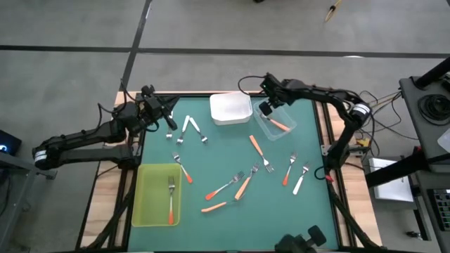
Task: Sort silverware by color (type)
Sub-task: Adjust the transparent bin
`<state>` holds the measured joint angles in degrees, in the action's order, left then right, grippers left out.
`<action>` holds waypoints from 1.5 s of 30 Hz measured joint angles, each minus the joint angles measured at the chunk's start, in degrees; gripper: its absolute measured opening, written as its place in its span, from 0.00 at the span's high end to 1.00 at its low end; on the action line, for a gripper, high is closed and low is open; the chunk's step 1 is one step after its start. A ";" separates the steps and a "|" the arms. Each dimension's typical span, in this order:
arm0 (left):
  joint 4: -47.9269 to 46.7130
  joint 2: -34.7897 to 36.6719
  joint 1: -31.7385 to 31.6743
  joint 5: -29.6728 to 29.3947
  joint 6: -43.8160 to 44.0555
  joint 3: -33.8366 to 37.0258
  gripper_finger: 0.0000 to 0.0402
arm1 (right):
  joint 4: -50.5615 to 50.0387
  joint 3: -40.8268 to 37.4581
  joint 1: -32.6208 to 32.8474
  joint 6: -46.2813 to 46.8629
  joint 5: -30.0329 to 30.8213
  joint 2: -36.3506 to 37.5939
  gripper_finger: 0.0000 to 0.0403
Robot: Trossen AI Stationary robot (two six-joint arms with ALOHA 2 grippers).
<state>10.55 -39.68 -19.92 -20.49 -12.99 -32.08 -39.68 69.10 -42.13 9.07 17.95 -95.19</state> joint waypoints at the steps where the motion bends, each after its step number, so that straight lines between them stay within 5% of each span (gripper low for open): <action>1: 0.02 0.00 0.00 0.00 0.00 0.00 1.00 | -0.42 0.18 -0.15 0.31 1.38 -0.27 0.98; 4: 0.00 0.00 0.00 0.02 0.00 0.00 1.00 | -1.08 0.17 -0.65 2.31 5.75 -0.41 0.98; 33: -0.02 0.00 0.00 0.00 0.00 -0.02 1.00 | -17.28 -0.02 -1.65 18.98 9.13 5.56 0.98; 39: -0.05 0.00 -0.01 0.00 0.00 -0.02 1.00 | -28.20 -2.88 -1.02 28.66 6.54 11.29 0.98; 45: -0.07 0.02 -0.02 0.00 0.00 -0.02 1.00 | -25.18 -12.02 1.38 33.21 -1.00 17.78 0.98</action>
<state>10.48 -39.66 -19.94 -20.49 -13.00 -32.10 -64.86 57.08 -40.75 42.28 16.95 -77.41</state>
